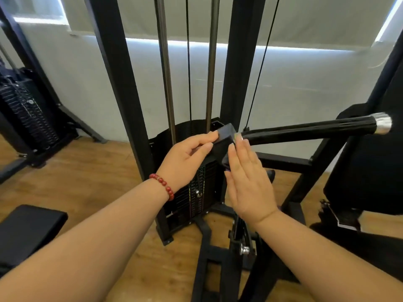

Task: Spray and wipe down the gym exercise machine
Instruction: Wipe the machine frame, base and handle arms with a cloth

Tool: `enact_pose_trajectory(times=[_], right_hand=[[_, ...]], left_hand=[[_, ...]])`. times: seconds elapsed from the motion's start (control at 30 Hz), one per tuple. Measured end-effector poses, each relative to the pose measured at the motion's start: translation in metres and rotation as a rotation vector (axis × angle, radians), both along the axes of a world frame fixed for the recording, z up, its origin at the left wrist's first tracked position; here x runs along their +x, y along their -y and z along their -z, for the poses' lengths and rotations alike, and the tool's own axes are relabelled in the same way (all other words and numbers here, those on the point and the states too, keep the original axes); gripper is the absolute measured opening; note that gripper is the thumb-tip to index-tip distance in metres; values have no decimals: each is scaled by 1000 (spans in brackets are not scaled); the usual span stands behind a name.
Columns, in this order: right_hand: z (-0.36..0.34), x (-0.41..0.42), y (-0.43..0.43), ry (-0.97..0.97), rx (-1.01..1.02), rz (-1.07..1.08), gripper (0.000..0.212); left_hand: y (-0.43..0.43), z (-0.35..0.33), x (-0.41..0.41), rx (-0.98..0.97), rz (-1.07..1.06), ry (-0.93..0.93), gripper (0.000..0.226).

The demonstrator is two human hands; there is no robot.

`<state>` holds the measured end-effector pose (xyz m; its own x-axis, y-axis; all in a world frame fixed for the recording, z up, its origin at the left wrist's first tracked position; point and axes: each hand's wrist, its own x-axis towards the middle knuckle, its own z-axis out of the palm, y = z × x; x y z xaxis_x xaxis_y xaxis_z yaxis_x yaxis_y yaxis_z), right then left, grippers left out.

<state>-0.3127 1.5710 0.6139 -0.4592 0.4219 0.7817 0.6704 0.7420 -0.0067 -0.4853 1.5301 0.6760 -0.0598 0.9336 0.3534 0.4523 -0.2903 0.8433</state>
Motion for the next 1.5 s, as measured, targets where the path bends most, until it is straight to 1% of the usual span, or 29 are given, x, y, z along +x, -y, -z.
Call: enact_pose_trajectory(times=[0.07,0.17,0.27,0.37,0.43,0.57,0.67,0.73,0.83,0.93,1.0,1.03,1.1,1.17,1.23,1.3,1.4,1.5], right_hand=[[-10,-11,6,-55,-98,23,54],[-5,-10,19,-118,-258,69,63],[-10,-15,26,-120,-334,182,63],[-21,-31,31,-197,-390,245,61],[-20,-36,34,-222,-383,274,60],[-13,-41,41,-200,-376,403,60],[-29,-60,37,-299,-419,398,57],[-34,-63,33,-294,-428,404,56],[-18,-47,34,-230,-397,402,54],[-10,-44,39,-300,-428,438,54],[-25,-59,37,-383,-466,452,59],[-34,-65,35,-393,-478,438,60],[-44,-70,30,-353,-463,401,59],[-37,-64,28,-308,-449,393,55],[-19,-52,32,-339,-459,426,56],[-9,-51,38,-425,-482,479,61],[-26,-80,35,-629,-505,592,57],[-38,-102,26,-801,-461,613,56]], left_hand=[[1,-10,-3,-64,17,-21,33],[1,-21,-7,-153,46,-22,34],[0,-28,-10,-204,51,-37,35],[-1,-32,-12,-238,68,-73,35],[-1,-35,-13,-245,69,-102,36],[0,-38,-14,-269,80,-129,36],[0,-43,-13,-284,69,-162,37],[-1,-47,-14,-297,65,-204,37],[0,-53,-13,-327,53,-242,36],[0,-56,-9,-327,26,-248,35],[0,-57,-7,-307,19,-284,35],[0,-57,-6,-282,14,-315,33],[-4,-58,-7,-197,14,-393,30],[-11,-59,-11,-132,15,-456,28],[-21,-61,-17,-94,70,-505,26],[-34,-61,-21,-75,192,-563,32],[-53,-60,-25,-111,383,-610,50],[-68,-55,-31,-79,524,-618,55]])
